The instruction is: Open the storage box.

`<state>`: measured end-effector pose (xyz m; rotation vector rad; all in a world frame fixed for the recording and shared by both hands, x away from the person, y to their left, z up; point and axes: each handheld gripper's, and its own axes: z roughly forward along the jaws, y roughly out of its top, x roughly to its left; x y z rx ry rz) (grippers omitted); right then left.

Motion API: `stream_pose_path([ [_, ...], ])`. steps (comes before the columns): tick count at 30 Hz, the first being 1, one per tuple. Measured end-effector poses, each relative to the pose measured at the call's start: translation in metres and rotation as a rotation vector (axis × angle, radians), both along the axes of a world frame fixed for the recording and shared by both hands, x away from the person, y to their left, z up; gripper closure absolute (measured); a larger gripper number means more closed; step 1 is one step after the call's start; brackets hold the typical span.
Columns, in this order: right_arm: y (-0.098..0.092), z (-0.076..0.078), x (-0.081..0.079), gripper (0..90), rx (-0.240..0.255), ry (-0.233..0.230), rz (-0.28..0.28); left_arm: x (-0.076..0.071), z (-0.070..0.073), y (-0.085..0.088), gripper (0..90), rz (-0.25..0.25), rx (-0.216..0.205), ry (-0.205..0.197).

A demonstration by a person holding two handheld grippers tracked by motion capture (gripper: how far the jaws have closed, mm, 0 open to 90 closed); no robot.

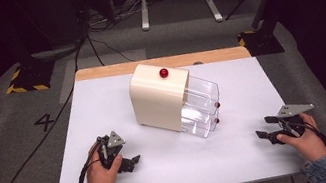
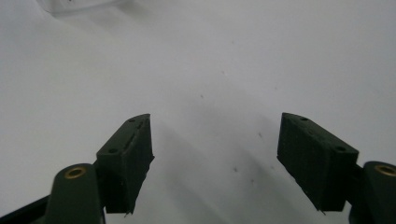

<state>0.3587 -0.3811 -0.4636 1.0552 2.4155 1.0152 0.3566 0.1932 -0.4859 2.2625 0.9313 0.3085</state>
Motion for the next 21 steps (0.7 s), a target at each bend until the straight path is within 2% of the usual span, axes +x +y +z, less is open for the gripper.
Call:
stream_pose_path([
  [5,-0.007,-0.011,-0.002,23.0,-0.018,-0.033,-0.010,0.000,0.000,0.000,0.4,0.000,0.000,0.000],
  [6,-0.009,-0.015,-0.002,18.9,-0.024,-0.044,-0.012,0.000,0.000,0.000,0.4,0.000,-0.001,0.000],
  [8,-0.010,-0.016,-0.002,17.0,-0.017,-0.049,-0.020,0.000,0.000,0.000,0.4,0.000,0.000,0.000],
  [12,-0.010,-0.017,0.000,13.3,-0.019,-0.033,-0.039,0.000,0.000,0.000,0.4,-0.001,-0.001,-0.002],
  [14,-0.011,-0.018,0.001,13.1,-0.003,-0.021,-0.044,0.000,0.000,0.000,0.4,0.000,0.001,-0.002],
  [21,-0.011,-0.018,0.002,13.1,-0.008,-0.022,-0.043,0.000,0.000,0.000,0.4,0.000,0.001,0.000],
])
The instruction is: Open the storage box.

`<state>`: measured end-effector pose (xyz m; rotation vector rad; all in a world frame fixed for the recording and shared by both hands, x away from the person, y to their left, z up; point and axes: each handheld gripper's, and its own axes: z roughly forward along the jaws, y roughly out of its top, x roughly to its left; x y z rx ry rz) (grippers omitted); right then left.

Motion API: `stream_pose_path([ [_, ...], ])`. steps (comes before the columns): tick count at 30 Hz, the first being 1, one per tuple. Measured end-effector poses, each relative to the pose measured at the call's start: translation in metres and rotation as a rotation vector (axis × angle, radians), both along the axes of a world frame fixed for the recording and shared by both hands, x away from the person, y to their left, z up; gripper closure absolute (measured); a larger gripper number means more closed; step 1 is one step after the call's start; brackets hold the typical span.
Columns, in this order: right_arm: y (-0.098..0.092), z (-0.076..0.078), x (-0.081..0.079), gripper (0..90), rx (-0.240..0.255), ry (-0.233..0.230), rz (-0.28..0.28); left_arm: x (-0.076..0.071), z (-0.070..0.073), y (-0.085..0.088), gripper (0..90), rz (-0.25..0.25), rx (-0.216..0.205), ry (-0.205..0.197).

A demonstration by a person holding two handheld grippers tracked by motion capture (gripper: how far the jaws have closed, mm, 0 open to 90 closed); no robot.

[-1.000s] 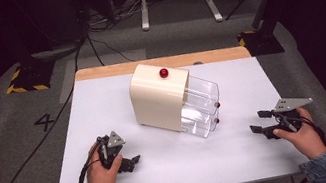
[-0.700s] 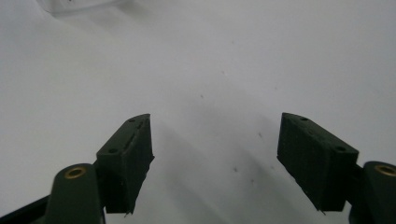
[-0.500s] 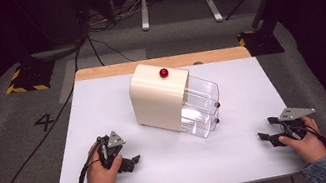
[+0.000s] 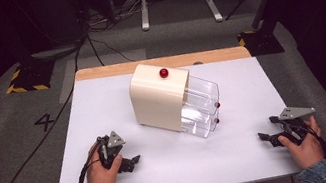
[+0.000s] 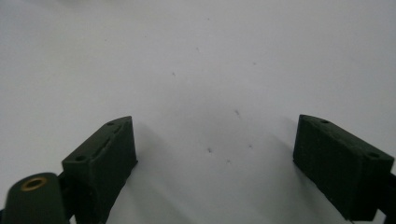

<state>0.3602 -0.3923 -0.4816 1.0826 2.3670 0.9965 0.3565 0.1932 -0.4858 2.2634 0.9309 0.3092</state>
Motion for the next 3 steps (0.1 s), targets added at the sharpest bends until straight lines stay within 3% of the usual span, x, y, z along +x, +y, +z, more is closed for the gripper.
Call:
stream_pose_path([
  [3,0.0001,0.0002,0.0000,13.1,-0.002,0.001,0.000,0.0002,0.0000,-0.0002,0.4,0.001,-0.001,0.001],
])
